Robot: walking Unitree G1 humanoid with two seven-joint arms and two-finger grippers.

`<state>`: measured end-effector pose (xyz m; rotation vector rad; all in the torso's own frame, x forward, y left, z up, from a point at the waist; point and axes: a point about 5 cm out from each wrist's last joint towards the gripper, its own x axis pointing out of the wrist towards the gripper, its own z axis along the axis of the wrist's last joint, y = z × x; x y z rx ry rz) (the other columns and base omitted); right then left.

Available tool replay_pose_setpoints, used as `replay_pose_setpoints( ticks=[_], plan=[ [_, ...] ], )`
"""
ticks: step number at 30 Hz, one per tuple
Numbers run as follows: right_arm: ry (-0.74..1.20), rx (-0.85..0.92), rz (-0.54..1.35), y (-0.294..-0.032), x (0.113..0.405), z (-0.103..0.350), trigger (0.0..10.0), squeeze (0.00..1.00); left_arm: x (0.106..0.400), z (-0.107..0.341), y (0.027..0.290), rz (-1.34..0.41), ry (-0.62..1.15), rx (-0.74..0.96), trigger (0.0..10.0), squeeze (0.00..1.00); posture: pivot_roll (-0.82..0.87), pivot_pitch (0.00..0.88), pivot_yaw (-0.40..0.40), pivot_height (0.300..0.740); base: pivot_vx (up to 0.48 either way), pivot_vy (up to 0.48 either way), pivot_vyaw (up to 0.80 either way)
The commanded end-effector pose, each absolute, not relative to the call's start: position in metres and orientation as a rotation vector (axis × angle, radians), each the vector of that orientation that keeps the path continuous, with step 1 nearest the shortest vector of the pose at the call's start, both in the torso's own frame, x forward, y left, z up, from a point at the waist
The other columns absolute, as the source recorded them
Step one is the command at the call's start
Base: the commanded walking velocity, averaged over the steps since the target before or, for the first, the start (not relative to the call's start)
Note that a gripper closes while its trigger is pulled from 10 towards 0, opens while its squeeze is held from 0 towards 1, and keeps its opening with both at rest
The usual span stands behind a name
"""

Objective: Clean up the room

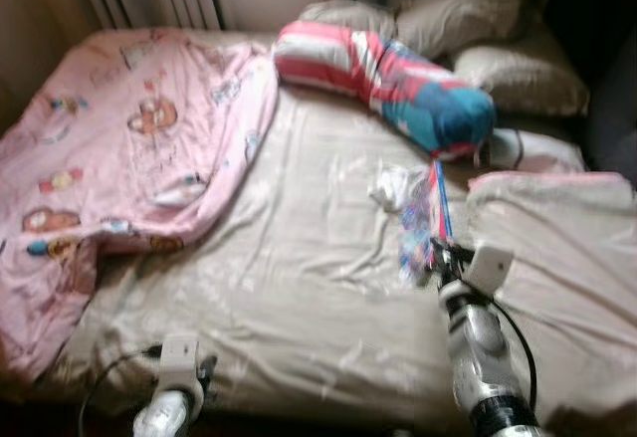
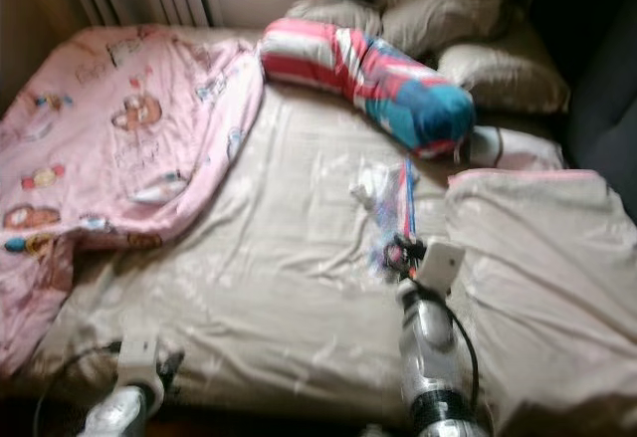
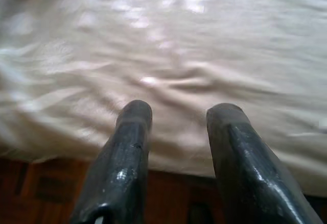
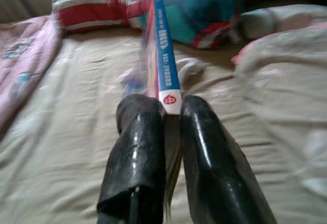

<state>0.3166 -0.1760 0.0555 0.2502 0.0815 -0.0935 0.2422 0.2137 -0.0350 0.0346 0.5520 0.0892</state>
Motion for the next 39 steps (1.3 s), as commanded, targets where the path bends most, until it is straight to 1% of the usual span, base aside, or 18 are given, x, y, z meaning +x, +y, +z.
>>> replay_pose_setpoints(
  ticks=[1, 19, 20, 21, 23, 25, 26, 31, 39],
  plan=[
    [0.051, 0.254, -0.107, -0.179, 0.318, 0.061, 10.0, 0.00, 0.235, -0.040, 0.216, 0.094, 0.580, 0.040, 10.0, 0.00, -0.05, 0.136, 0.004, 0.740, 0.000, 0.000, -0.40],
    [0.078, 0.268, -0.129, -0.181, 0.315, 0.054, 10.0, 0.00, 0.233, -0.041, 0.217, 0.088, 0.586, 0.050, 10.0, 0.00, -0.05, 0.135, 0.009, 0.740, 0.000, 0.000, 0.00],
    [0.094, 0.272, -0.126, -0.181, 0.315, 0.052, 10.0, 0.00, 0.233, -0.041, 0.217, 0.088, 0.587, 0.050, 10.0, 0.00, -0.05, 0.135, 0.010, 0.740, 0.000, 0.000, 0.00],
    [0.158, 0.266, -0.112, -0.179, 0.312, 0.043, 10.0, 0.00, 0.234, -0.041, 0.217, 0.087, 0.586, 0.051, 10.0, 0.00, -0.05, 0.135, 0.010, 0.740, 0.000, 0.000, 0.00],
    [0.180, 0.268, -0.106, -0.178, 0.311, 0.039, 10.0, 0.00, 0.234, -0.041, 0.217, 0.086, 0.586, 0.051, 10.0, 0.00, -0.05, 0.135, 0.011, 0.740, 0.000, 0.000, 0.00],
    [0.195, 0.290, -0.126, -0.181, 0.308, 0.035, 10.0, 0.00, 0.234, -0.040, 0.217, 0.086, 0.584, 0.051, 10.0, 0.00, -0.04, 0.137, 0.012, 0.740, 0.000, 0.000, 0.00],
    [0.235, 0.311, -0.168, -0.186, 0.304, 0.028, 10.0, 0.00, 0.235, -0.040, 0.217, 0.085, 0.582, 0.052, 10.0, 0.00, -0.04, 0.135, 0.013, 0.740, 0.000, 0.000, 0.00],
    [0.274, 0.356, -0.213, -0.195, 0.299, 0.020, 10.0, 0.00, 0.234, -0.040, 0.219, 0.083, 0.582, 0.058, 10.0, 0.00, -0.04, 0.135, 0.021, 0.740, 0.000, 0.000, 0.00],
    [0.220, 0.252, -0.155, -0.197, 0.302, 0.027, 10.0, 0.00, 0.233, -0.040, 0.222, 0.081, 0.584, 0.066, 10.0, 0.00, -0.04, 0.134, 0.031, 0.740, 0.000, 0.000, 0.00]
  ],
)
